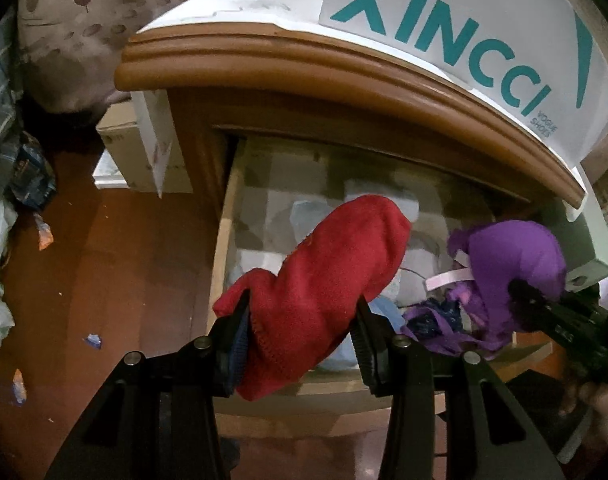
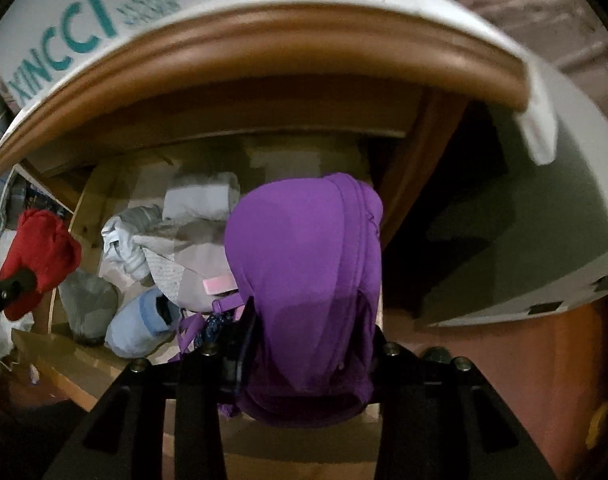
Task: Take underwear out of drawer
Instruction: 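Grasp the purple underwear with the right tool and lift it from the drawer, then carry the purple underwear to the white box and open the right tool inside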
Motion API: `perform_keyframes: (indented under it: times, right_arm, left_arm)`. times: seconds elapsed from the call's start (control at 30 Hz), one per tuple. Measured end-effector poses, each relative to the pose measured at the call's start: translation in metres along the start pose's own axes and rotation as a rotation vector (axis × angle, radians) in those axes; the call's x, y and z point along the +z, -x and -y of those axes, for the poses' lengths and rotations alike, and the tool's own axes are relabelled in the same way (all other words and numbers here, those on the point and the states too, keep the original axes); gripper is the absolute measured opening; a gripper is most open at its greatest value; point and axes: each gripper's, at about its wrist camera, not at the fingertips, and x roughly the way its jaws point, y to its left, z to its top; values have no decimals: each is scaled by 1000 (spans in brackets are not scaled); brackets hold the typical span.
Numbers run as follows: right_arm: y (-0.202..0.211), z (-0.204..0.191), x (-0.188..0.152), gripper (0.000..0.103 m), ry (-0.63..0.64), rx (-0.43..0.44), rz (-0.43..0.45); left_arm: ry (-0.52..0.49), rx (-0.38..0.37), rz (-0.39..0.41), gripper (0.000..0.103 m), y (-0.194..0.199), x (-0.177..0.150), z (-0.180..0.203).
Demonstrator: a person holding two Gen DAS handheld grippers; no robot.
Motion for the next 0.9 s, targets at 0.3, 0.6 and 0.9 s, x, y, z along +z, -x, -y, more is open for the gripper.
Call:
perform_keyframes:
  times: [0.3,0.6,0.9]
  right_arm:
    - [36,-13,-2,38,87,-95,98]
    - [67,-13,0,38,126,-118,133]
    - [125,-12,8,38,153,-104,192]
  left_arm:
    - [4,35,25,41,4,1,-1]
    - [0,68,29,41,3,2,-1]
    - [17,80,36,42,6,2,-5]
